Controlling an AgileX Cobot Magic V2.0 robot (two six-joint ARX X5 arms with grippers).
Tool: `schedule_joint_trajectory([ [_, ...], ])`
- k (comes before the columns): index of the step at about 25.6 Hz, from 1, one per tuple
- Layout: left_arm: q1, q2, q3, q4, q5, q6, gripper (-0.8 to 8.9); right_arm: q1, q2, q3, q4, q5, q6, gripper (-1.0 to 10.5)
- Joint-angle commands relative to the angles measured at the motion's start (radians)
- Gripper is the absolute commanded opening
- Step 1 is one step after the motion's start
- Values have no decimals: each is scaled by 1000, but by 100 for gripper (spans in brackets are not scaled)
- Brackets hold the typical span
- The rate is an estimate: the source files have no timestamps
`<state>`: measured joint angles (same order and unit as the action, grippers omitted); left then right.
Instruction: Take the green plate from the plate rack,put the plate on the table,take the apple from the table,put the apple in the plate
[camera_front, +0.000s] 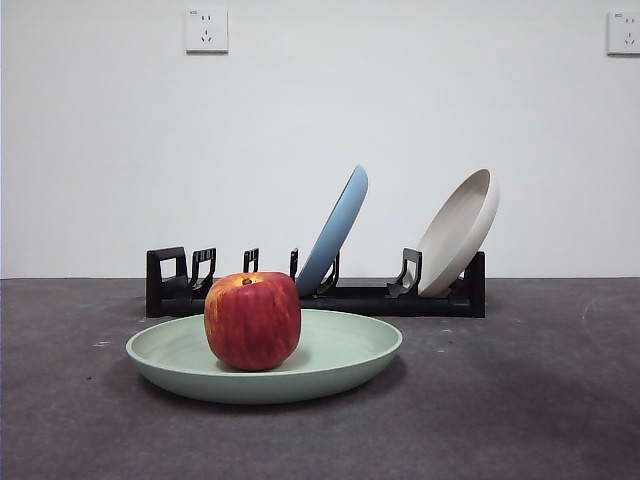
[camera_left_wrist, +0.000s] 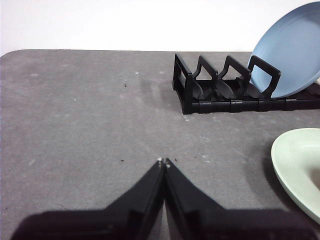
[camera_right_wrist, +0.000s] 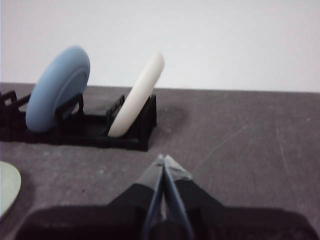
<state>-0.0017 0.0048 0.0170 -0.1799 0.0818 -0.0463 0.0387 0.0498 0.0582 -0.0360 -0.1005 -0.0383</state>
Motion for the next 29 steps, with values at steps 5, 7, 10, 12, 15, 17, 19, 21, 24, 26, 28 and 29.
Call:
schedule_joint_trajectory([
  [5, 3, -3, -13, 2, -1, -7, -3, 0, -49, -53, -38, 2, 32, 1],
  [7, 3, -3, -13, 2, -1, -7, -3, 0, -49, -53, -67, 2, 30, 1],
  [10, 3, -3, -13, 2, -1, -7, -3, 0, -49, -53, -129, 2, 31, 1],
  [12, 3, -3, -13, 2, -1, -7, -3, 1, -49, -52, -140, 3, 60, 1],
  [15, 3, -3, -13, 2, -1, -7, -3, 4, -49, -52, -140, 2, 188, 1],
  [17, 3, -3, -13, 2, -1, -7, -3, 3, -49, -52, -140, 3, 197, 1],
  [19, 3, -3, -13, 2, 0, -7, -3, 3, -49, -52, -140, 3, 197, 1],
  [21, 3, -3, -13, 2, -1, -7, -3, 3, -49, -52, -140, 3, 197, 1],
  [24, 3, -3, -13, 2, -1, -7, -3, 3, -49, -52, -140, 3, 197, 1],
  [26, 3, -3, -13, 2, -1, -7, -3, 3, -49, -52, -140, 3, 197, 1],
  [28, 3, -3, -13, 2, -1, -7, -3, 3, -49, -52, -140, 3, 197, 1],
  [29, 3, -3, -13, 2, -1, -7, -3, 3, -49, -52, -140, 3, 197, 1],
])
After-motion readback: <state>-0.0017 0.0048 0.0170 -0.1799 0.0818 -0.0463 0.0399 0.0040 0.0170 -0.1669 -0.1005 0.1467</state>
